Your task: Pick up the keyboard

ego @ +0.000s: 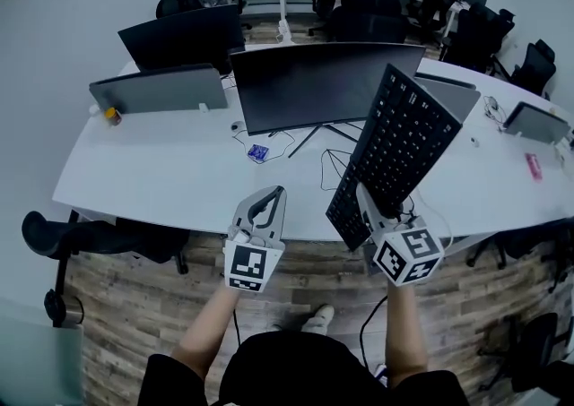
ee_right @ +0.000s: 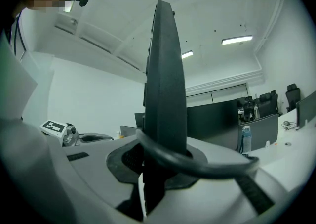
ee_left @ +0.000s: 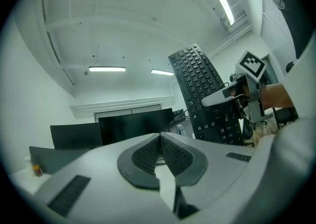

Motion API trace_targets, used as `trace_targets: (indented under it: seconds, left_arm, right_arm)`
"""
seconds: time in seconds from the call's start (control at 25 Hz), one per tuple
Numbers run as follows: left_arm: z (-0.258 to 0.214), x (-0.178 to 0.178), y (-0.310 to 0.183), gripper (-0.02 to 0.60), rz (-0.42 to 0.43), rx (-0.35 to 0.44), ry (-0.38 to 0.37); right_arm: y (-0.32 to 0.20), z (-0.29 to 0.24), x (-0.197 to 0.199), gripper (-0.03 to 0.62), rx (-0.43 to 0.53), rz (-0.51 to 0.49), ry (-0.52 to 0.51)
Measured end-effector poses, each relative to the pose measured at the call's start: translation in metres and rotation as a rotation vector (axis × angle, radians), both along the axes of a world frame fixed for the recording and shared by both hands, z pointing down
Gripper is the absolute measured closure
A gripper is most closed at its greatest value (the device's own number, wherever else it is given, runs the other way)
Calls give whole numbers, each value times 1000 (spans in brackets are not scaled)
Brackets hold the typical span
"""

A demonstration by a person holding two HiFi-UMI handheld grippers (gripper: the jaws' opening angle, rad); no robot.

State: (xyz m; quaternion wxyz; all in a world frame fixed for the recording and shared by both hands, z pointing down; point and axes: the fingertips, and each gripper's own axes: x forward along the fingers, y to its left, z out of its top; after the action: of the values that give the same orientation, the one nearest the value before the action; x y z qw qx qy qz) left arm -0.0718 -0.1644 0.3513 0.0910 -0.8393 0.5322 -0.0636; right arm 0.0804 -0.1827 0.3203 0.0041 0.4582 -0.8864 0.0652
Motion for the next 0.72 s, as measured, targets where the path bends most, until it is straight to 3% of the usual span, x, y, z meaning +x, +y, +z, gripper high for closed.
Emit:
trace_targets:
  seconds: [0.72]
  left_arm:
    - [1,-45,77,571,34,28,74]
  right_arm:
    - [85,-6,-43,517,51,19,5]
